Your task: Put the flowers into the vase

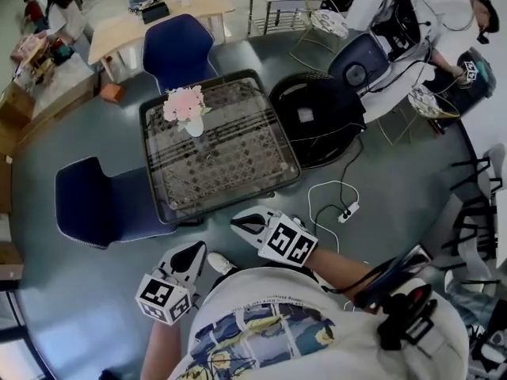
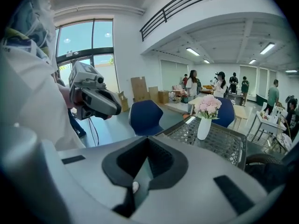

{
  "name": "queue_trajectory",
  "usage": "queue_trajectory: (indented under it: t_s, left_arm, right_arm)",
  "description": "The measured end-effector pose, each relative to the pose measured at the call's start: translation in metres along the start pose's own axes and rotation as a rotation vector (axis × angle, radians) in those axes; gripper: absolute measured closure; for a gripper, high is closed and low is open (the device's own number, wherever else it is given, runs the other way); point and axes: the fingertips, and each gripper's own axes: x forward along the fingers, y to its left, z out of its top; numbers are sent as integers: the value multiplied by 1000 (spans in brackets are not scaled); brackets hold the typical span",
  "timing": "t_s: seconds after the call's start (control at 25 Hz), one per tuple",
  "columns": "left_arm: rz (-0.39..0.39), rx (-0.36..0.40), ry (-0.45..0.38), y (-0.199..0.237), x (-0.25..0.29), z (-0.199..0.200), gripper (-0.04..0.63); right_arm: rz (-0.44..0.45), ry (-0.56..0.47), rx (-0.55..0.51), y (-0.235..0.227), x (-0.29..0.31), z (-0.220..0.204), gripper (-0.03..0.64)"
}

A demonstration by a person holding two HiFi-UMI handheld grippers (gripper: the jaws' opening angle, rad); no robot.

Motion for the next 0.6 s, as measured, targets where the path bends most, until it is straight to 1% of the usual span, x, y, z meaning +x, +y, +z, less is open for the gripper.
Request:
queue_trajectory:
  t_s: [0.2,0.36,0.48,0.6]
  left_arm:
    - [14,3,-3,-55,45,13,586]
    - [20,5,-7,-101,79,15,586]
    - [26,10,0,-131,96,9,586]
    - [42,-6,7,-152,107,-1,586]
  right_arm:
    - [10,-15,8,-5,-58,-30,607]
    - [17,-26,5,-10,-103,-59,607]
    - [18,-36,1,-12,-129,-76,607]
    - [26,-34,2,-12,-149,-93,609]
